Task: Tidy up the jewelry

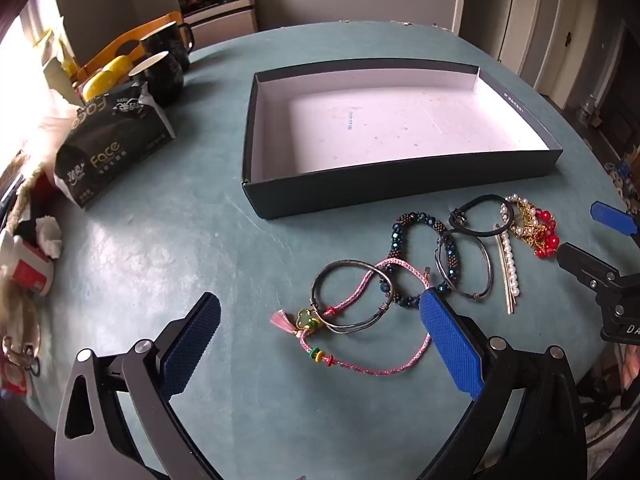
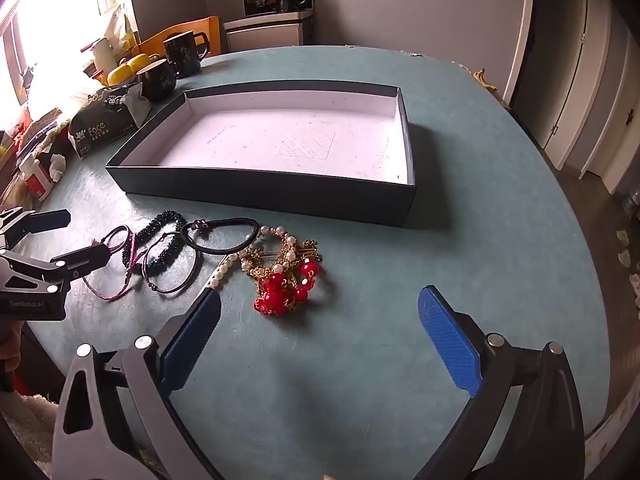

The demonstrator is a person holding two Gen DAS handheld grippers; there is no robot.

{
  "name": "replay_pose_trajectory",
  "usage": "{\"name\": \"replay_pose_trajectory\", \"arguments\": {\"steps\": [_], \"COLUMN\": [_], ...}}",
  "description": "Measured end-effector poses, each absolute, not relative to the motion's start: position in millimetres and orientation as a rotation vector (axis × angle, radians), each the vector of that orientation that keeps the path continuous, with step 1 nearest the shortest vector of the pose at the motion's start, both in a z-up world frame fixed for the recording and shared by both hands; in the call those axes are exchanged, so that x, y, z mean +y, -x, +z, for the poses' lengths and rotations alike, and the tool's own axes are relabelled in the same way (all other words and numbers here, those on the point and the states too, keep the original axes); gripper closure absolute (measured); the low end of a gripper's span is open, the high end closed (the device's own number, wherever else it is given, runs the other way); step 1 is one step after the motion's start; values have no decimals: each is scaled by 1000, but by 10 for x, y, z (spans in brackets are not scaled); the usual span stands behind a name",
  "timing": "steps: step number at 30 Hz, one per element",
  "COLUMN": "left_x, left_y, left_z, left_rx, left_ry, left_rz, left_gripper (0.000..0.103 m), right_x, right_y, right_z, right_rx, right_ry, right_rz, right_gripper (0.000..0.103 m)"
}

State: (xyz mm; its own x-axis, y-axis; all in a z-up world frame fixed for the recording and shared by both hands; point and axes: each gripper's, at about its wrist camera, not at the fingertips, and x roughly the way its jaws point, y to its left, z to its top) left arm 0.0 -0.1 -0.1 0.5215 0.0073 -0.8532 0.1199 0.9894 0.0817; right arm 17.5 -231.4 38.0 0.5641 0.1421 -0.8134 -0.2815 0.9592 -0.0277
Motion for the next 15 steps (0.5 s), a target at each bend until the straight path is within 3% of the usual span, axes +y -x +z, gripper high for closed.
{"name": "replay_pose_trajectory", "arguments": {"steps": [15], "left_x": [-16], "left_y": [-25], "left_z": [34], "left_rx": [1020], "left_ry": [-136], "left_rz": [-66], "left_gripper": [2], "right_x": [-2319], "right_y": [-193], "right_z": [388], "right_rx": [939], "right_ry": [164], "right_rz": [250], "right_gripper": [5]}}
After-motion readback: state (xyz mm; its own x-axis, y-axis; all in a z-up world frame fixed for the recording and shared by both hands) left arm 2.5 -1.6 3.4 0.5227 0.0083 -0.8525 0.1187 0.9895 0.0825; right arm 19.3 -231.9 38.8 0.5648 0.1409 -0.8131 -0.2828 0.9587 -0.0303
